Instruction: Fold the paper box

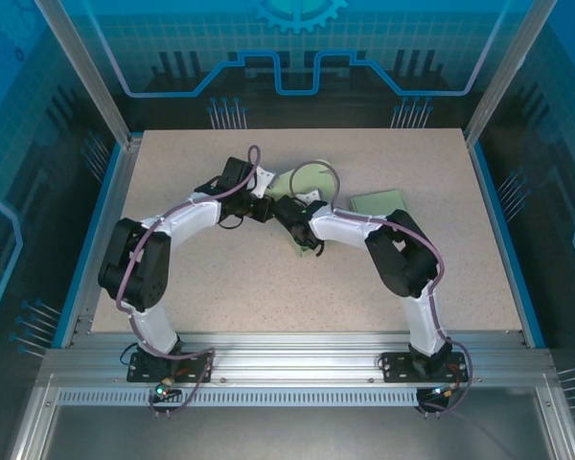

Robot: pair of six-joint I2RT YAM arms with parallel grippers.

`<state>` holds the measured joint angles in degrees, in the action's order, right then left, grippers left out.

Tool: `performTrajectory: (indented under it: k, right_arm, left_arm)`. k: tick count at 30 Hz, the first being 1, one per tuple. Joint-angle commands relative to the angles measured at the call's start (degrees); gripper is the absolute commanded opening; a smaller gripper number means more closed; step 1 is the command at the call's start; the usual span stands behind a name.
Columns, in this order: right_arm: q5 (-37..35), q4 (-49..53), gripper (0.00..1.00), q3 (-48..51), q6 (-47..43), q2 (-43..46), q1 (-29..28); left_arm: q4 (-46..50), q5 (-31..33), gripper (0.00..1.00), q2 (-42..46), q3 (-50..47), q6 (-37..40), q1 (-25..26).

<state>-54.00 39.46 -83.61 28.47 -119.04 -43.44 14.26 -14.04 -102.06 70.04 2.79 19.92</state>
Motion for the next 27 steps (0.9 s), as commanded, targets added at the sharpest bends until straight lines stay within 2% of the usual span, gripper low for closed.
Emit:
performTrajectory:
  k: [1, 5, 7, 12, 15, 18, 23, 27]
  right_arm:
    - [3.13, -0.86, 0.52, 0.56, 0.68, 1.94, 0.65]
    - [6.96, -3.13, 0.58, 2.19, -0.07, 4.26, 1.49]
    - [9.68, -4.97, 0.60, 3.52, -1.00, 6.20, 2.08]
    - [16.20, -8.19, 0.68, 6.26, -3.79, 11.23, 2.94]
    - [20.14, -8.35, 0.69, 6.99, -4.46, 13.35, 3.44]
    - [22.93, -8.11, 0.66, 8.15, -3.86, 15.43, 4.23]
    - [29.57, -8.06, 0.62, 10.64, -2.50, 19.10, 7.35]
    - [34.25, -9.04, 0.57, 12.90, -2.42, 20.34, 10.23]
  left_arm:
    - [1.78, 1.62, 0.22, 3.21, 0.46, 1.95, -0.57]
    - [1.32, 3.06, 0.36, 5.12, -0.42, 2.40, -0.50]
    - [1.03, 3.65, 0.51, 6.03, -0.87, 2.15, -0.50]
    - [1.01, 4.63, 0.61, 7.76, -1.35, -0.08, -0.41]
    - [1.41, 6.62, 0.71, 10.16, -2.46, -3.02, 0.31]
    - [1.93, 13.06, 0.75, 14.44, -5.35, -9.78, 1.88]
    - [6.92, 26.76, 0.81, 24.60, -12.76, -28.72, 5.23]
    - [6.76, 27.20, 0.77, 27.67, -16.89, -36.80, 11.19]
